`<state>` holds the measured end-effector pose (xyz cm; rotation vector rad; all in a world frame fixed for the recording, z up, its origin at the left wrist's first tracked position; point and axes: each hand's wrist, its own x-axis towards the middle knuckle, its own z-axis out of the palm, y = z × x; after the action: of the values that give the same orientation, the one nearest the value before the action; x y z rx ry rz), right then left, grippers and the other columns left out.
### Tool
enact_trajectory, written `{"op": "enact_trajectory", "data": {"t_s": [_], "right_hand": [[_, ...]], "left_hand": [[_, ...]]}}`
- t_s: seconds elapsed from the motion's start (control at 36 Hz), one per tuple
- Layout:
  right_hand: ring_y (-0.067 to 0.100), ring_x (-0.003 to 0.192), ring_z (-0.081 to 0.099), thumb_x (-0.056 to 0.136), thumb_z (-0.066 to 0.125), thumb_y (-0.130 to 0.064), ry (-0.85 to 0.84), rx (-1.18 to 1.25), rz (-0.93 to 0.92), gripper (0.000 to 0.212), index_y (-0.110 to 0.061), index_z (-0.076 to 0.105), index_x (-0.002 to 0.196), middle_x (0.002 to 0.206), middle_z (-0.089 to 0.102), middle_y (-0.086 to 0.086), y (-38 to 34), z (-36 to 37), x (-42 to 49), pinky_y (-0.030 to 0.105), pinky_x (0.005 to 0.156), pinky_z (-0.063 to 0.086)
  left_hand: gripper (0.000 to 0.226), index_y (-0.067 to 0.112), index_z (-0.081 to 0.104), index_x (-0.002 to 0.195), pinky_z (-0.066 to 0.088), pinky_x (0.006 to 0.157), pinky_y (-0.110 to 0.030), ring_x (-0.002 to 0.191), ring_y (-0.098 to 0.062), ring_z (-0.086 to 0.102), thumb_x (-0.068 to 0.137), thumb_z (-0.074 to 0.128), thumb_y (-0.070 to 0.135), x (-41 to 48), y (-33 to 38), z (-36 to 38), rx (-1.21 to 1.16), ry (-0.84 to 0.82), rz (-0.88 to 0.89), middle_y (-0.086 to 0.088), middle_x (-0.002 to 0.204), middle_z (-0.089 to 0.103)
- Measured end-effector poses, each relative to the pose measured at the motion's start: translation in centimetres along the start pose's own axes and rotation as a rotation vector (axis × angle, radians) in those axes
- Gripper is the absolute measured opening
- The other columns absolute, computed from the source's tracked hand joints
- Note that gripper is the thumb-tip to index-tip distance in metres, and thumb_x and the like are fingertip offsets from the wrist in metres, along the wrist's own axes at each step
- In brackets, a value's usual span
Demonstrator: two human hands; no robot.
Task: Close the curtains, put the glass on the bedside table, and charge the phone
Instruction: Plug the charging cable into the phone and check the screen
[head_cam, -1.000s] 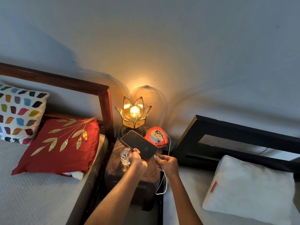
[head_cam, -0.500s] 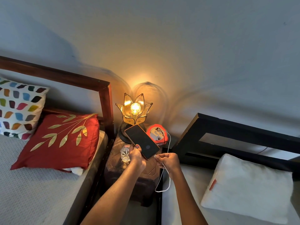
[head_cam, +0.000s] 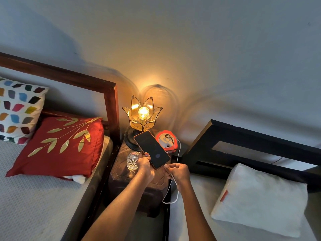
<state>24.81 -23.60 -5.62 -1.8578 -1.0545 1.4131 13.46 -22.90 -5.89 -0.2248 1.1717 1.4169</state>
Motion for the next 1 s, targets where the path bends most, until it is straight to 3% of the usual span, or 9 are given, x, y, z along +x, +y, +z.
{"op": "enact_trajectory", "data": {"t_s": [0.11, 0.25, 0.36, 0.44, 0.56, 0.64, 0.75, 0.92, 1.0], "right_hand": [[0.021, 0.077, 0.070, 0.081, 0.070, -0.013, -0.005, -0.030, -0.011, 0.005, -0.011, 0.067, 0.078, 0.086, 0.072, 0.010, 0.3, 0.0, 0.0, 0.030, 0.065, 0.058], [0.023, 0.077, 0.070, 0.081, 0.070, -0.015, -0.018, -0.082, -0.038, 0.008, -0.010, 0.065, 0.080, 0.088, 0.071, 0.013, 0.6, -0.2, 0.3, 0.033, 0.068, 0.060], [0.020, 0.069, 0.070, 0.079, 0.073, -0.024, -0.100, -0.076, -0.052, 0.022, -0.007, 0.060, 0.077, 0.081, 0.069, 0.013, 0.6, -1.1, 0.4, 0.035, 0.068, 0.060], [0.017, 0.065, 0.067, 0.081, 0.069, -0.033, -0.195, -0.019, 0.026, 0.031, -0.005, 0.057, 0.081, 0.078, 0.068, 0.011, 0.4, -2.3, 0.2, 0.026, 0.058, 0.056], [0.019, 0.070, 0.068, 0.090, 0.053, -0.042, -0.058, 0.011, 0.086, 0.036, -0.008, 0.061, 0.083, 0.080, 0.069, 0.010, 1.3, -3.8, 1.3, 0.029, 0.067, 0.057], [0.019, 0.076, 0.066, 0.096, 0.044, -0.036, 0.010, 0.054, 0.054, 0.032, -0.009, 0.062, 0.090, 0.085, 0.068, 0.010, 1.6, -4.2, 2.3, 0.031, 0.073, 0.055], [0.018, 0.091, 0.067, 0.100, 0.038, -0.024, -0.067, 0.092, 0.044, 0.027, -0.011, 0.060, 0.107, 0.098, 0.069, 0.006, 1.1, -3.5, 2.8, 0.027, 0.072, 0.055], [0.024, 0.092, 0.065, 0.098, 0.043, -0.012, -0.072, 0.053, 0.064, 0.023, -0.004, 0.063, 0.107, 0.100, 0.069, 0.010, 1.3, -2.2, 4.1, 0.027, 0.064, 0.053], [0.026, 0.096, 0.064, 0.096, 0.046, -0.009, -0.056, 0.057, 0.079, 0.020, -0.004, 0.063, 0.107, 0.101, 0.067, 0.010, 1.5, -1.7, 4.8, 0.030, 0.067, 0.056]], "left_hand": [[0.033, 0.026, 0.050, 0.089, 0.048, 0.087, -0.048, 0.098, -0.027, 0.055, 0.099, 0.026, 0.006, 0.3, -0.1, -0.1, 0.020, -0.006, 0.009, -0.008, 0.108, 0.055], [0.029, 0.024, 0.047, 0.110, 0.048, 0.087, -0.048, 0.101, -0.028, 0.054, 0.099, 0.026, 0.006, 0.1, 0.2, -0.2, 0.037, -0.019, 0.005, -0.008, 0.111, 0.055], [0.029, 0.018, 0.046, 0.118, 0.050, 0.070, -0.040, 0.089, -0.026, 0.058, 0.099, 0.028, 0.005, -0.1, 0.2, 0.0, 0.082, -0.073, -0.033, -0.008, 0.101, 0.059], [0.034, 0.016, 0.046, 0.126, 0.050, 0.063, -0.037, 0.085, -0.024, 0.060, 0.098, 0.031, 0.003, 0.4, -0.1, -0.1, 0.187, -0.126, -0.033, -0.010, 0.110, 0.059], [0.029, 0.017, 0.049, 0.120, 0.049, 0.068, -0.037, 0.085, -0.022, 0.059, 0.098, 0.034, 0.004, 0.3, -0.1, -0.2, 0.297, -0.206, -0.051, -0.006, 0.101, 0.061], [0.024, 0.015, 0.050, 0.117, 0.049, 0.069, -0.038, 0.088, -0.023, 0.059, 0.099, 0.037, 0.006, 0.2, -0.5, -0.5, 0.359, -0.279, -0.068, -0.007, 0.101, 0.062], [0.023, 0.011, 0.050, 0.118, 0.050, 0.070, -0.037, 0.090, -0.025, 0.061, 0.099, 0.037, 0.008, 0.7, -1.5, -0.9, 0.422, -0.319, -0.093, -0.010, 0.103, 0.063], [0.020, 0.016, 0.055, 0.107, 0.050, 0.080, -0.043, 0.096, -0.027, 0.060, 0.099, 0.038, 0.013, 2.1, -2.6, -1.6, 0.472, -0.321, -0.106, -0.009, 0.103, 0.064], [0.022, 0.018, 0.055, 0.109, 0.048, 0.087, -0.046, 0.100, -0.028, 0.059, 0.100, 0.036, 0.013, 3.1, -2.7, -1.8, 0.501, -0.304, -0.111, -0.008, 0.103, 0.064]]}}
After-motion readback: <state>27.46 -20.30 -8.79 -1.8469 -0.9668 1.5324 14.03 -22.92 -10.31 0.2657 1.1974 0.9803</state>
